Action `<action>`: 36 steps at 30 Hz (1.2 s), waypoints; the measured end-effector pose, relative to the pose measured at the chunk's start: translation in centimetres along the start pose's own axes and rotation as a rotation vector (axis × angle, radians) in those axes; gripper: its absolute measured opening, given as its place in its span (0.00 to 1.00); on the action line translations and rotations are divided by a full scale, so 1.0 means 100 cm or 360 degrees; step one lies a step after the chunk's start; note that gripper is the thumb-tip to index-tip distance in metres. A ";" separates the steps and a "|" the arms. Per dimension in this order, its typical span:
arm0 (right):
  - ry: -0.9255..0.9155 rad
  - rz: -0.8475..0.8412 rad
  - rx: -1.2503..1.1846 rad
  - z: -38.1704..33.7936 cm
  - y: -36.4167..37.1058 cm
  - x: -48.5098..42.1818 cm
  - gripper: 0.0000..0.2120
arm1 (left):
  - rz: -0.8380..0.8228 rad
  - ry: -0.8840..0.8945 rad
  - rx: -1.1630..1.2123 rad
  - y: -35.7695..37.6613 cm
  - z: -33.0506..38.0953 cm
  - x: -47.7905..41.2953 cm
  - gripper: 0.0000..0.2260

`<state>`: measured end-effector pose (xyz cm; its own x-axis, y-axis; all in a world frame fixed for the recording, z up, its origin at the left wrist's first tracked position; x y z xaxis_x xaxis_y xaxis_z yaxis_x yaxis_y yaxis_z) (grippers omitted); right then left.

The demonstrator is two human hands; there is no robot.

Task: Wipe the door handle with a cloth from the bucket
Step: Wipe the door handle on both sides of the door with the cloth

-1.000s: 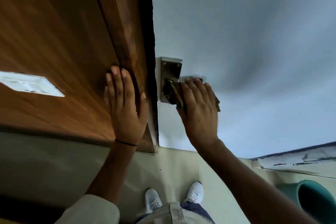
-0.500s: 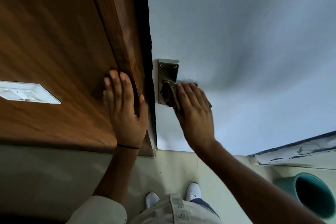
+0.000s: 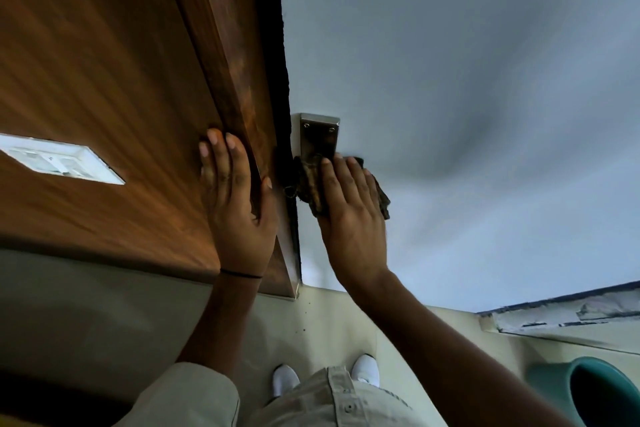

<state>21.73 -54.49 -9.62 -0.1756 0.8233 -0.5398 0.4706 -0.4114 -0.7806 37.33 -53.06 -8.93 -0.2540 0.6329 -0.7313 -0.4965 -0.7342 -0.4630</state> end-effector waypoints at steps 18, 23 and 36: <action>-0.0055 0.0032 0.0044 0.031 -0.011 0.015 0.26 | 0.0002 -0.0026 0.0010 -0.001 0.007 0.001 0.30; -0.0053 0.0018 -0.0036 0.001 -0.001 0.001 0.25 | -0.0016 -0.0034 -0.0022 -0.001 0.008 0.000 0.29; -0.0100 0.0054 -0.0031 0.009 -0.001 0.009 0.22 | -0.0038 -0.0021 -0.0174 -0.004 0.013 0.001 0.28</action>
<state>20.76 -54.04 -10.30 -0.2125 0.7826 -0.5851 0.4937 -0.4307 -0.7555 36.46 -52.38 -8.20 -0.2547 0.6534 -0.7129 -0.4092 -0.7407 -0.5328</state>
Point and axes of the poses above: each hand's wrist, its own x-axis away from the middle knuckle, its own y-axis out of the palm, z = x × y, the point moved 8 cm from there along -x, towards the middle knuckle, and after that the axes turned 1 degree about y, right-handed, at the moved point
